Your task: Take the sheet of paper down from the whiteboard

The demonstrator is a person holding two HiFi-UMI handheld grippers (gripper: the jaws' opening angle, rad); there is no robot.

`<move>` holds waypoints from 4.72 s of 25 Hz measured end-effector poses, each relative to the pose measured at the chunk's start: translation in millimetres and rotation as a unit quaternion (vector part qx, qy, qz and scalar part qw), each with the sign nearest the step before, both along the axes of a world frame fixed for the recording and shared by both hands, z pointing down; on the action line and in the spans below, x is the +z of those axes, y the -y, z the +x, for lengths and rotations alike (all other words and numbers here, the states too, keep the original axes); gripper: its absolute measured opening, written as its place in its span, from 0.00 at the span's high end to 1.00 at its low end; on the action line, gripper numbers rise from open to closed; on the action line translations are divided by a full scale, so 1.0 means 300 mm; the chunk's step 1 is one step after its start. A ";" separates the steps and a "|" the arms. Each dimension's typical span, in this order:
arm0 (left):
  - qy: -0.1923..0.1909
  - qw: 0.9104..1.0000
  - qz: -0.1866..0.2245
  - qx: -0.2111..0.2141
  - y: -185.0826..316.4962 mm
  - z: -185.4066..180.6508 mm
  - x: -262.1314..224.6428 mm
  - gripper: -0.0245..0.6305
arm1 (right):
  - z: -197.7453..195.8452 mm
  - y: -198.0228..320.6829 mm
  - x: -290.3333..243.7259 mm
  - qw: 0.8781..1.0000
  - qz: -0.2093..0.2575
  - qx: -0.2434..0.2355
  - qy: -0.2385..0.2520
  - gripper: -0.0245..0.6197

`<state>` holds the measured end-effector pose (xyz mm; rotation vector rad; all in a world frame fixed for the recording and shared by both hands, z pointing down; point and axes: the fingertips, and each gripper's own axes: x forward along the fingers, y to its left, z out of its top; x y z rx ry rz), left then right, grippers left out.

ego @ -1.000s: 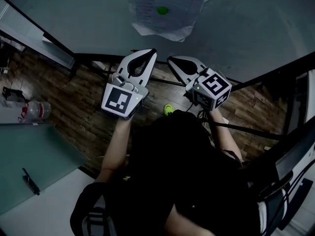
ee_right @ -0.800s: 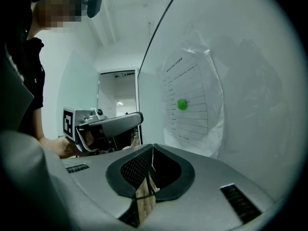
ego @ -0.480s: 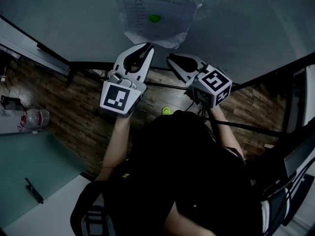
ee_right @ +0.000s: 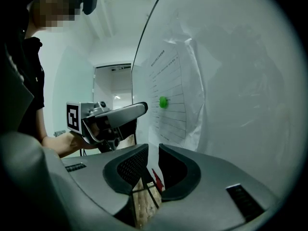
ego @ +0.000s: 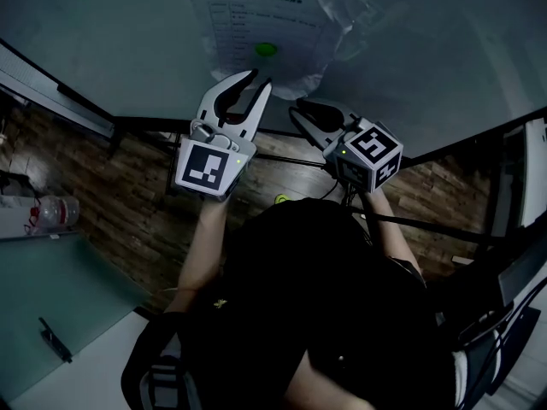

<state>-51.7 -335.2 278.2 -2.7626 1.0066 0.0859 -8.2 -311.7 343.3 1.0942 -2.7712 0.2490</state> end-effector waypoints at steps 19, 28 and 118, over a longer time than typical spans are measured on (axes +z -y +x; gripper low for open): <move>0.036 0.997 0.048 -0.056 0.103 0.041 -0.024 0.68 | 0.055 0.048 0.028 1.000 -0.018 0.005 -0.018 0.78; 0.058 0.992 0.072 -0.089 0.132 0.054 -0.012 0.67 | 0.076 0.054 0.051 0.999 -0.028 0.004 -0.021 0.73; 0.114 0.979 0.103 -0.133 -0.041 0.050 -0.031 0.76 | 0.058 0.000 -0.031 0.991 -0.038 -0.016 0.124 0.94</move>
